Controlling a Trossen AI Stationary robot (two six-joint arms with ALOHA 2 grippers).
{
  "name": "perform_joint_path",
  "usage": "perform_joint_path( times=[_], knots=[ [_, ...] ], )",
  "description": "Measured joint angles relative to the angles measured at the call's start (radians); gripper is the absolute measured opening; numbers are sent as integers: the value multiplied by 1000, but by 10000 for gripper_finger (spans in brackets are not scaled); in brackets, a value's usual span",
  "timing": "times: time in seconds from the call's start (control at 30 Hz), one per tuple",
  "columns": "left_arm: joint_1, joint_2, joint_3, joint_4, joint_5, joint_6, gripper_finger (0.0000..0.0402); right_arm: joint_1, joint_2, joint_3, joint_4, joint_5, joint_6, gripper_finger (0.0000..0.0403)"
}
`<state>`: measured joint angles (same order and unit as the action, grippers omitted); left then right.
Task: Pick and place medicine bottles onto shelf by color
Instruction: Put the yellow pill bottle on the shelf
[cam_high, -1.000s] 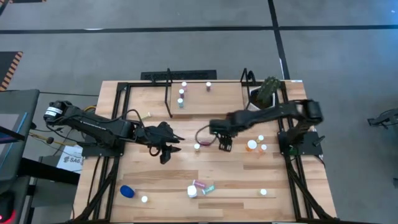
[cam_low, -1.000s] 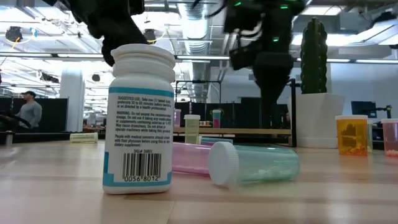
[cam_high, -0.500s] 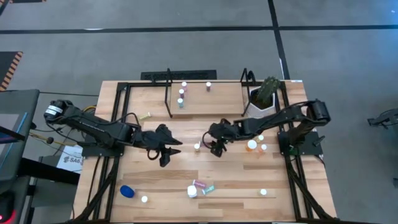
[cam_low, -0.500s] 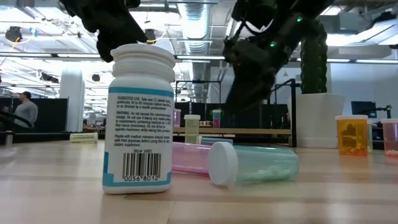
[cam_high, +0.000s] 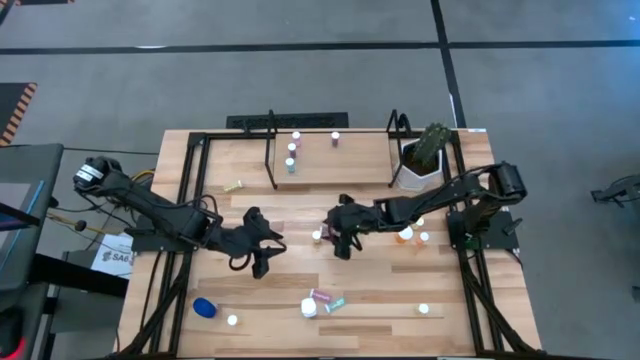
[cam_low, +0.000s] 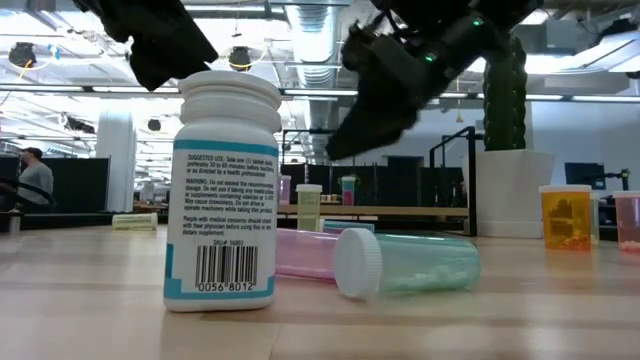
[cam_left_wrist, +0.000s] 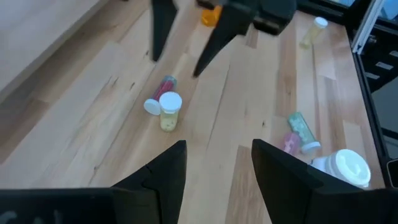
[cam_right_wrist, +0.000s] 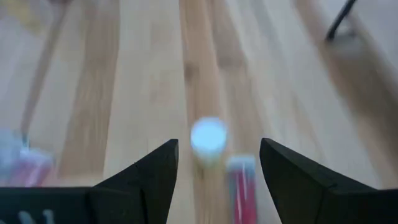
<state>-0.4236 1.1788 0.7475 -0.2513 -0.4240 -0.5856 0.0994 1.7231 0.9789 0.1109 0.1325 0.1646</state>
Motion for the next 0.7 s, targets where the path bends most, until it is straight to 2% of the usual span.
perform_joint_path(
  times=[0.33, 0.7],
  knots=[
    [-81, 2, 0, -56, -117, -86, 168, 2, 101, 7, 77, -4, -8, 249],
    [-101, 2, 0, -68, -141, -118, 168, -8, 150, 7, 139, -5, 0, 249]
  ],
)
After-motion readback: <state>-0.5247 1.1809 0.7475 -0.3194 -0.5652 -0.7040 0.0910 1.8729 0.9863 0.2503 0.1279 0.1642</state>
